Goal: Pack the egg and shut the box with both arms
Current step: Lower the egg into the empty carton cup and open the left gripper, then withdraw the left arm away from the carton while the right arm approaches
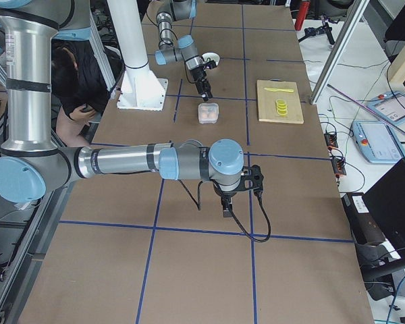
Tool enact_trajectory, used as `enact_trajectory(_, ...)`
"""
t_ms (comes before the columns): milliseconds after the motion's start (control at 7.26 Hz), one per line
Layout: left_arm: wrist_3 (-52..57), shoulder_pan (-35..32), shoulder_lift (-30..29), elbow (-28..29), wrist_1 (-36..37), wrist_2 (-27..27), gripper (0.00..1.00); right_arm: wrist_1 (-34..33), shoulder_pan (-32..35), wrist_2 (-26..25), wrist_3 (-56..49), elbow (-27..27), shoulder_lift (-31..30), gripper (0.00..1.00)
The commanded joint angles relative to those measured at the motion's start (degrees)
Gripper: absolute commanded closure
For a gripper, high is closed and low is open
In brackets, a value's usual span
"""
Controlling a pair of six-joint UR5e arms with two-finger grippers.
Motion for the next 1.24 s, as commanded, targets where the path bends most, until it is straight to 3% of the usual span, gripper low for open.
enact_trajectory(0, 4.4, -6.4, 0.4, -5.8, 13.1, -9.6, 0.0, 0.1, -0.4, 0.0, 5.2, 2.1, -0.1, 0.0)
enact_trajectory(275, 10.2, -10.6, 4.7, -13.8, 22.1, -14.3, 0.0, 4.2, -5.6, -0.2, 16.9, 6.8, -0.9, 0.0)
enact_trajectory(551, 15.4, -14.3, 8.9, -20.9, 32.6, -17.3, 0.0, 20.4, -14.8, -1.4, 38.1, 6.9, -1.0, 0.0)
enact_trajectory(826, 21.4, -22.3, 14.2, -29.5, 36.7, -18.8, 0.0, 35.6, -24.4, -3.2, 56.4, 6.9, -1.4, 0.2)
enact_trajectory(964, 25.5, -27.2, 17.7, -31.4, 36.7, -23.5, 0.0, 39.9, -29.0, -5.6, 62.0, 7.0, -1.4, 0.4)
enact_trajectory(1102, 29.9, -32.4, 20.7, -33.2, 37.4, -25.9, 0.0, 42.1, -32.4, -6.8, 64.2, 7.0, -1.4, 0.67)
